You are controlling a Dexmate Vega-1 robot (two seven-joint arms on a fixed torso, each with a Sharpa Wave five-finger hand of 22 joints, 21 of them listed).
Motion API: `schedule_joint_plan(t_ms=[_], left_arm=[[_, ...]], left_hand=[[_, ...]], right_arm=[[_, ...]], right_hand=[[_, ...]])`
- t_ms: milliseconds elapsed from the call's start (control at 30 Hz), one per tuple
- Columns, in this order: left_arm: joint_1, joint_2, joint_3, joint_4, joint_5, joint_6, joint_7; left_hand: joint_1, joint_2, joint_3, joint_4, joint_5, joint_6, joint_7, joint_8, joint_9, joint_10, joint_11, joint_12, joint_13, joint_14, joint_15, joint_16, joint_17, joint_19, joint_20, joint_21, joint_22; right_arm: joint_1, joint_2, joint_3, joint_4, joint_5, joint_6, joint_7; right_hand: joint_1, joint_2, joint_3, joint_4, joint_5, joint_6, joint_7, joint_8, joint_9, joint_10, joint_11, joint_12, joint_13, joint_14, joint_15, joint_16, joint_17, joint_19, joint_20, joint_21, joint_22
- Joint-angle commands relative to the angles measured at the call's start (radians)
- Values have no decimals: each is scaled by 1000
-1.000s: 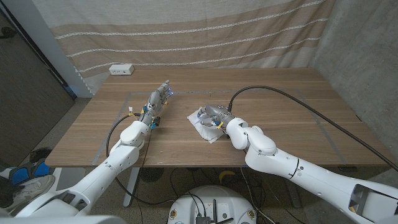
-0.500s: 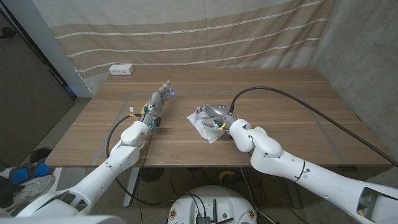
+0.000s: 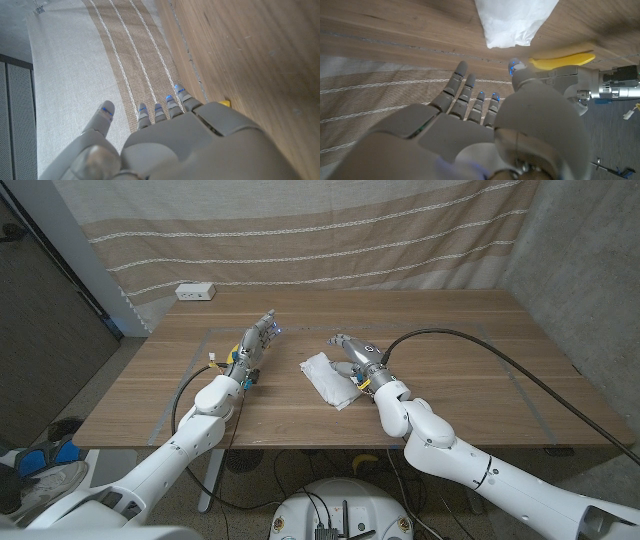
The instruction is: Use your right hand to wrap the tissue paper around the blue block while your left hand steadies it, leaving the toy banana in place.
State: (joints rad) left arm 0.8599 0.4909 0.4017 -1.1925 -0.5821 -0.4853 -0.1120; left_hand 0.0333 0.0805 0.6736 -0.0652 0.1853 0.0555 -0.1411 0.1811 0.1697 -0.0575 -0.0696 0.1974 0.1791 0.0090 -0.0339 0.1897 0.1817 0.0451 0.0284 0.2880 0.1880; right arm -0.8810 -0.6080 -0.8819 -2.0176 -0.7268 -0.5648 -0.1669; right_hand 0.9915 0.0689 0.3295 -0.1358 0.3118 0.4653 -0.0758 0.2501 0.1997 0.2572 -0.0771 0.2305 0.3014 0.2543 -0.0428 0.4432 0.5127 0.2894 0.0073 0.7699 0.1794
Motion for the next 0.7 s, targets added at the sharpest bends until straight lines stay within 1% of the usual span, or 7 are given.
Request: schedule_joint_plan(t_ms=[33, 267, 433, 467, 533, 600, 700], left_arm=[[0, 4, 3, -8, 5, 0, -5], [-2, 13, 11, -22, 16, 4, -12], [8, 35, 17, -58, 45, 15, 6], [10, 40, 19, -63, 55, 14, 10], [16, 51, 21, -80, 73, 18, 23], [24, 62, 23, -100, 91, 22, 38], [34, 70, 23, -120, 95, 29, 45]], left_hand=[[-9, 29, 2, -6, -4, 2, -3, 1, 5, 1, 1, 0, 3, 4, -12, 0, 3, 8, 2, -2, 4], [-10, 28, 2, -7, -4, 19, 4, 7, 5, 19, 1, 7, 3, 6, -11, 0, 3, 9, 2, -4, 4], [-13, 27, 2, -7, -5, 93, 32, 25, 5, 85, 4, 25, 3, 20, -4, 4, 3, 10, 2, -9, 5], [-14, 26, 1, -7, -5, 123, 30, 31, 5, 95, 6, 26, 3, 22, -5, 4, 3, 9, 2, -10, 5], [-15, 26, 1, -6, -5, 184, 52, 43, 6, 120, 9, 30, 4, 28, -4, 5, 3, 7, 3, -14, 5], [-16, 26, 1, -5, -5, 223, 60, 50, 7, 139, 10, 33, 4, 31, -5, 4, 3, 8, 3, -15, 6], [-16, 26, 2, -5, -5, 242, 69, 51, 7, 152, 11, 36, 4, 34, -2, 5, 3, 6, 4, -17, 6]], right_arm=[[-64, -31, 39, -34, -15, -29, -9], [-84, -74, 50, -55, -18, 6, -3], [-108, -111, 68, -66, -14, 59, -21], [-113, -117, 71, -67, -13, 69, -25], [-123, -128, 77, -70, -13, 85, -27], [-133, -140, 86, -72, -8, 104, -30], [-152, -153, 95, -74, -14, 120, -42]], right_hand=[[-11, -9, -9, -4, -8, 56, 8, 18, 4, 13, 2, 9, 0, 6, -88, 7, 2, 1, 5, 8, 1], [1, -9, -7, -15, -12, 71, 0, 19, 5, 13, -3, 9, -3, -5, -94, 3, 1, -6, 2, 4, 1], [7, -14, -11, -22, -18, 87, -7, 22, 5, 23, -9, 12, -4, -6, -98, 4, 0, -6, 3, 4, 1], [7, -15, -11, -22, -19, 88, -7, 22, 5, 24, -9, 12, -5, -6, -100, 5, 0, -7, 3, 3, 1], [11, -17, -12, -25, -21, 99, -11, 25, 5, 29, -10, 14, -5, -4, -101, 6, 0, -6, 2, 3, 0], [15, -19, -11, -28, -23, 104, -13, 26, 6, 33, -11, 15, -6, -2, -107, 5, -2, -7, 1, 2, 0], [21, -22, -10, -32, -26, 107, -16, 25, 6, 37, -12, 16, -7, -1, -108, 3, -5, -6, 0, 2, 0]])
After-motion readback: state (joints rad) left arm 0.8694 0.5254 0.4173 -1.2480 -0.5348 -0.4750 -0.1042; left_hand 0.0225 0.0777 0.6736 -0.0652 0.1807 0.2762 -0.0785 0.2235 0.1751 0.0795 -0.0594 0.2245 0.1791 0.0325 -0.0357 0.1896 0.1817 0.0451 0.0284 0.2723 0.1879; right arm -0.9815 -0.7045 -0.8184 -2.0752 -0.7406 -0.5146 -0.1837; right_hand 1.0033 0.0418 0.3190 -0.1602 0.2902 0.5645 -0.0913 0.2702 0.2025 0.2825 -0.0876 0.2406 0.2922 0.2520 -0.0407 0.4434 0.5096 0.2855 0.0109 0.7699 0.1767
